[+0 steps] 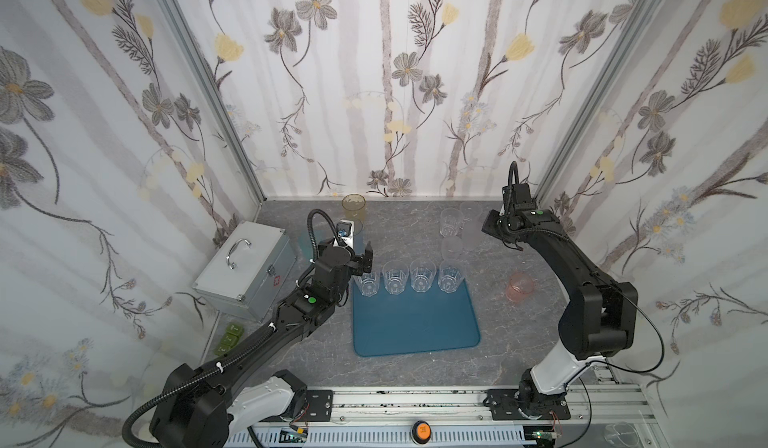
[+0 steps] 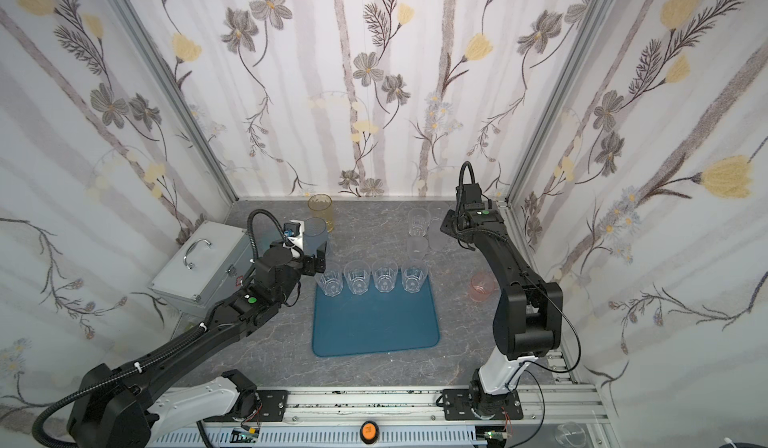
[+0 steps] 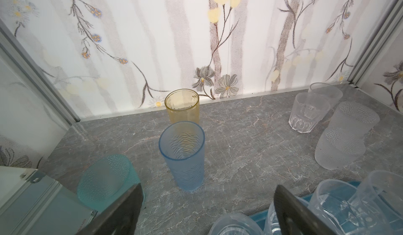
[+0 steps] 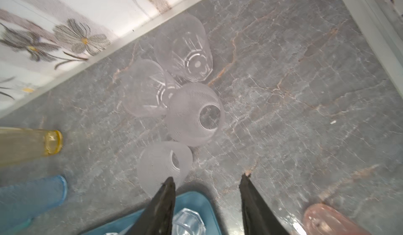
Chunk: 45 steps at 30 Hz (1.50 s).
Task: Place the glasses into the tray
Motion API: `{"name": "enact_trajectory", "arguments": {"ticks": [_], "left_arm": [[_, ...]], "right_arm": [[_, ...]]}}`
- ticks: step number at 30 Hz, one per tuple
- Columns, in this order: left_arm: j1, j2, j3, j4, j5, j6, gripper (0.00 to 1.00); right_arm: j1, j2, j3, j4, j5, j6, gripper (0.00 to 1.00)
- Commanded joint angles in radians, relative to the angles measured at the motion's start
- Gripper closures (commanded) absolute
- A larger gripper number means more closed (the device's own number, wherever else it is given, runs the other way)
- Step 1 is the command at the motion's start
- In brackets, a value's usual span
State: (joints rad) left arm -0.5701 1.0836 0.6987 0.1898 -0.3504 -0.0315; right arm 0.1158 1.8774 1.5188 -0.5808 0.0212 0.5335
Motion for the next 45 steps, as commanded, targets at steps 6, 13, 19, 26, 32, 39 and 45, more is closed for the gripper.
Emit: {"name": "enact_trajectory", "arguments": {"ticks": [6,13,19,26,32,39,45], "left_arm": [[0.180,0.026,-0.048,-0.083,0.158,-0.274,0.04],[0.310,0.143,0.063,-0.315,0.240,-0.310,0.08],[0.320,0.171,0.062,-0.314,0.277,-0.339,0.10],[0.319,0.171,0.043,-0.313,0.280,-0.359,0.11],[0.319,0.189,0.041,-0.311,0.303,-0.367,0.11],[0.306,0.179,0.035,-0.309,0.268,-0.352,0.13],[0.283,0.178,0.046,-0.311,0.247,-0.334,0.14]], "right_arm": [[-0.047,0.248,0.233,0.088,-0.047,0.112,0.52],[-0.076,0.423,0.389,0.098,-0.073,0.148,0.52],[-0.093,0.528,0.470,0.099,-0.102,0.166,0.56],[-0.092,0.606,0.504,0.131,-0.143,0.168,0.59],[-0.094,0.646,0.528,0.135,-0.154,0.174,0.74],[-0.094,0.563,0.520,0.089,-0.064,0.125,0.92],[-0.083,0.425,0.474,0.046,0.006,0.088,0.96]]}}
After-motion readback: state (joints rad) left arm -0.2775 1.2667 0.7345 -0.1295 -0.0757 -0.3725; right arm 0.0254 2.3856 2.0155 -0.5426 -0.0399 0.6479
